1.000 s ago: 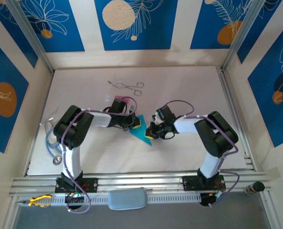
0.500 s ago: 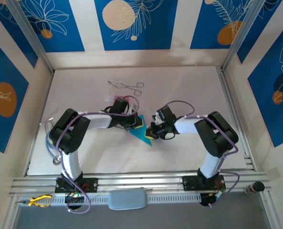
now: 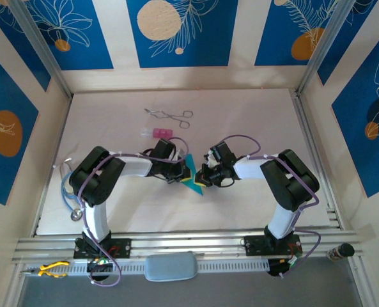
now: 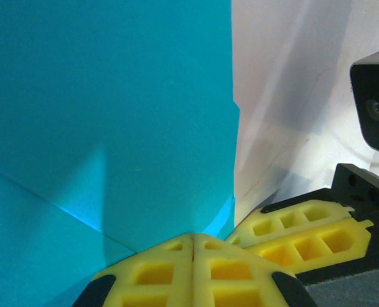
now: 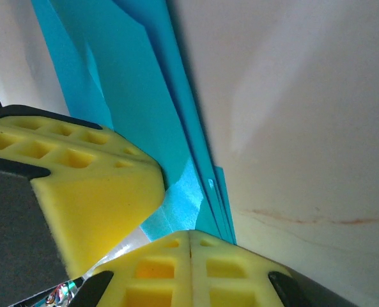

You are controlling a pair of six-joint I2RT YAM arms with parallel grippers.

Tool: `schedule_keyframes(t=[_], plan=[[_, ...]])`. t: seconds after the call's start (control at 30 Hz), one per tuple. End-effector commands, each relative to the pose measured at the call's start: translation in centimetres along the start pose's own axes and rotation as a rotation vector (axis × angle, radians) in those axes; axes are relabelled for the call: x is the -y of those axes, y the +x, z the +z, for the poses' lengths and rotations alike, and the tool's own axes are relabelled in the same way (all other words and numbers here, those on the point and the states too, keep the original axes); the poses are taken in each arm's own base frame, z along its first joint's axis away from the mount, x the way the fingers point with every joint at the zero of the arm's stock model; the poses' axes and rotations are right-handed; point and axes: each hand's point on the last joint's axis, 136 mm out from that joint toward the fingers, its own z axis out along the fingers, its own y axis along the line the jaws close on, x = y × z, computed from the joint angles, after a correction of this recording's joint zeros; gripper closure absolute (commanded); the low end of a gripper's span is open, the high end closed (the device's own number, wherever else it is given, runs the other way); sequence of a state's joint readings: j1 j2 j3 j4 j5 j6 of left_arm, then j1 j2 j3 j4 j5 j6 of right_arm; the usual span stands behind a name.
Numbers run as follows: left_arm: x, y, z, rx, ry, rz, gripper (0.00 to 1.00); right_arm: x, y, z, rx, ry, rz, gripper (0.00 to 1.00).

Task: Fold a paper plane with a square sheet of paper (pick it up from the middle)
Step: Fourth fold the wing at the center of the table.

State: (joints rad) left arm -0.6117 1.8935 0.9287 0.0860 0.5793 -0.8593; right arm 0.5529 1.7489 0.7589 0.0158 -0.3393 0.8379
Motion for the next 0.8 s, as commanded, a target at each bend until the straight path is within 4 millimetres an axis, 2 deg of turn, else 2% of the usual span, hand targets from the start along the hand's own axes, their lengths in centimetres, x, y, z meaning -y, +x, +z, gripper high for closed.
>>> schedule_keyframes(t=[0.0,0.3,0.5,0.63,0.7,0.77], plan=[[-2.4,-1.2,-0.2,0.029,-0.067,-0.029,0.98,5.3,2.6,0.3,-0.058,0.186,0.085,1.0],[-3.0,-4.7,-1.8,0.097,-0.067,-0.068,0.96,5.7,2.9,0.3,-0.066,0.203,0.08,1.0],[-3.5,-6.4,-2.6,0.127,-0.085,-0.086,0.96,5.8,3.0,0.2,-0.07,0.205,0.077,1.0],[-2.1,-7.3,-3.4,0.156,-0.056,-0.06,0.95,5.7,2.9,0.2,-0.068,0.203,0.073,1.0],[-0.7,-7.5,-3.7,0.162,-0.01,-0.029,0.94,5.7,2.9,0.1,-0.068,0.201,0.071,1.0],[-0.3,-7.7,-3.7,0.157,0.005,-0.015,0.94,5.6,2.9,0.1,-0.069,0.201,0.07,1.0]])
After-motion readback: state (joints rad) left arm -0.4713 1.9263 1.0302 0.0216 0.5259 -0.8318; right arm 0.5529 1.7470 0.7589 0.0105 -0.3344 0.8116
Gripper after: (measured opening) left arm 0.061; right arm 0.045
